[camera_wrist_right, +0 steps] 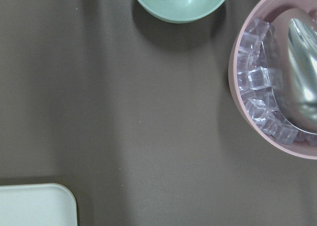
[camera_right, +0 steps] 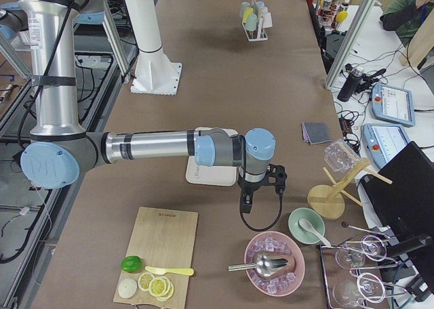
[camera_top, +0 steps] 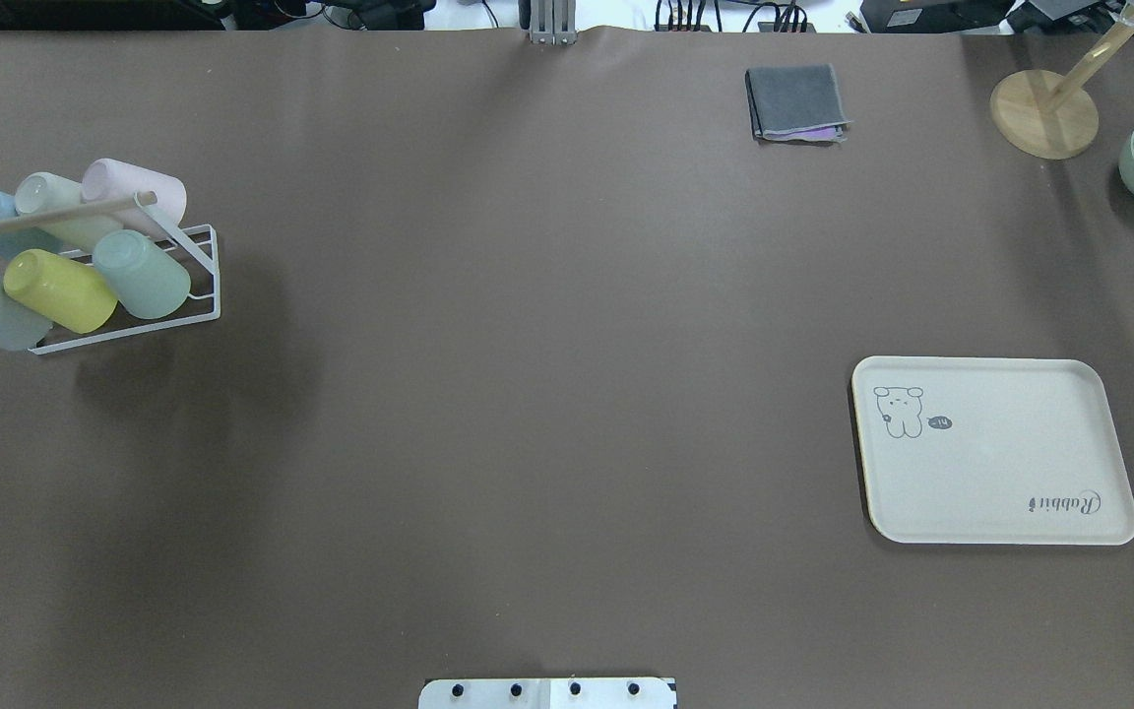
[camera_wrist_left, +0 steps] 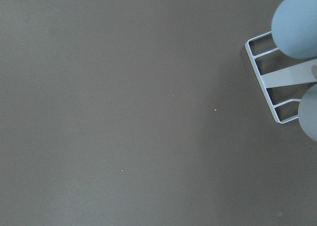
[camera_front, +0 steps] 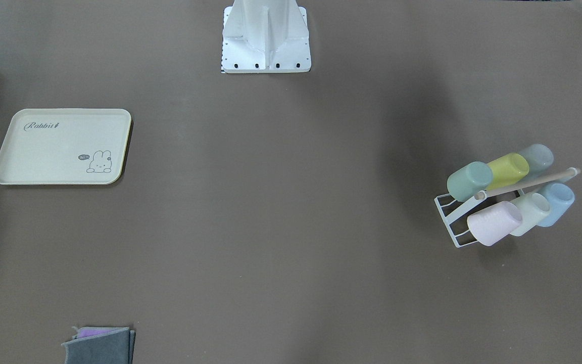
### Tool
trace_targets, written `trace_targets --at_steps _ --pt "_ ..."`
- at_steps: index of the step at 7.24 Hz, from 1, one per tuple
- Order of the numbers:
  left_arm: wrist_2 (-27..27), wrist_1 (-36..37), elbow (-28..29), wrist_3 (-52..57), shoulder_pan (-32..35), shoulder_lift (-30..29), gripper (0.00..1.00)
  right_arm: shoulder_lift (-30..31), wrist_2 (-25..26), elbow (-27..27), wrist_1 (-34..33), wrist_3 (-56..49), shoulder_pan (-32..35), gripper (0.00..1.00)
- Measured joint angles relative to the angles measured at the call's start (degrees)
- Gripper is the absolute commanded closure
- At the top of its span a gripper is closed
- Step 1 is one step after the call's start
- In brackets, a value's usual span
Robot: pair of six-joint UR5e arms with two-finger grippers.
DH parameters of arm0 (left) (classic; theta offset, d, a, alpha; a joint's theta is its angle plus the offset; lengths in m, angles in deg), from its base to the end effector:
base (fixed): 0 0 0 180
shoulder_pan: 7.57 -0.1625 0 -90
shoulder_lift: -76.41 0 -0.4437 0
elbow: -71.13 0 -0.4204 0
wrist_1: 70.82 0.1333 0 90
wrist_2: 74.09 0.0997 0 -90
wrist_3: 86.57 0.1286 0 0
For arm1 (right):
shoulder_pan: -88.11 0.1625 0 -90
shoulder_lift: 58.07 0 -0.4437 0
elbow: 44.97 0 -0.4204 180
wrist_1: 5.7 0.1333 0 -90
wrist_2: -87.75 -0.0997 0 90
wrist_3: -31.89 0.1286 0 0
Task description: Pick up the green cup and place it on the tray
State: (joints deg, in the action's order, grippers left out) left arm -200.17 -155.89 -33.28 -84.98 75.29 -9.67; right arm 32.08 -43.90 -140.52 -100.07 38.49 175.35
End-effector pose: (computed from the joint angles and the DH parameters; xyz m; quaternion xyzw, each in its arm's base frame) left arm 0.0041 -0.4957 0.6224 0.0311 0.3112 0.0873 0.9458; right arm 0.0228 -0.5205 0.6609 -0.0206 -0.3550 0.0281 0.9342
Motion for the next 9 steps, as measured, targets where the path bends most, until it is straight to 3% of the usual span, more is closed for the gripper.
trace_targets --at_steps 3,5,7,9 --pt "2.3 1.2 -0.5 0.1 -2.8 -1.4 0.01 -0.2 -0.3 -0.2 0.0 1.6 0.0 0.01" --pt "5.5 7.7 -3.0 1.6 -6.0 -3.6 0.01 1.0 -3.3 -0.1 3.6 7.0 -0.3 0.01" --pt "8.2 18.1 -6.7 2.9 -10.1 -7.4 0.01 4.7 -4.9 0.1 17.1 19.4 -4.2 0.01" --pt "15.5 29.0 -8.7 5.0 -16.6 -14.0 0.01 7.2 -5.0 0.3 29.4 32.6 -10.6 0.01"
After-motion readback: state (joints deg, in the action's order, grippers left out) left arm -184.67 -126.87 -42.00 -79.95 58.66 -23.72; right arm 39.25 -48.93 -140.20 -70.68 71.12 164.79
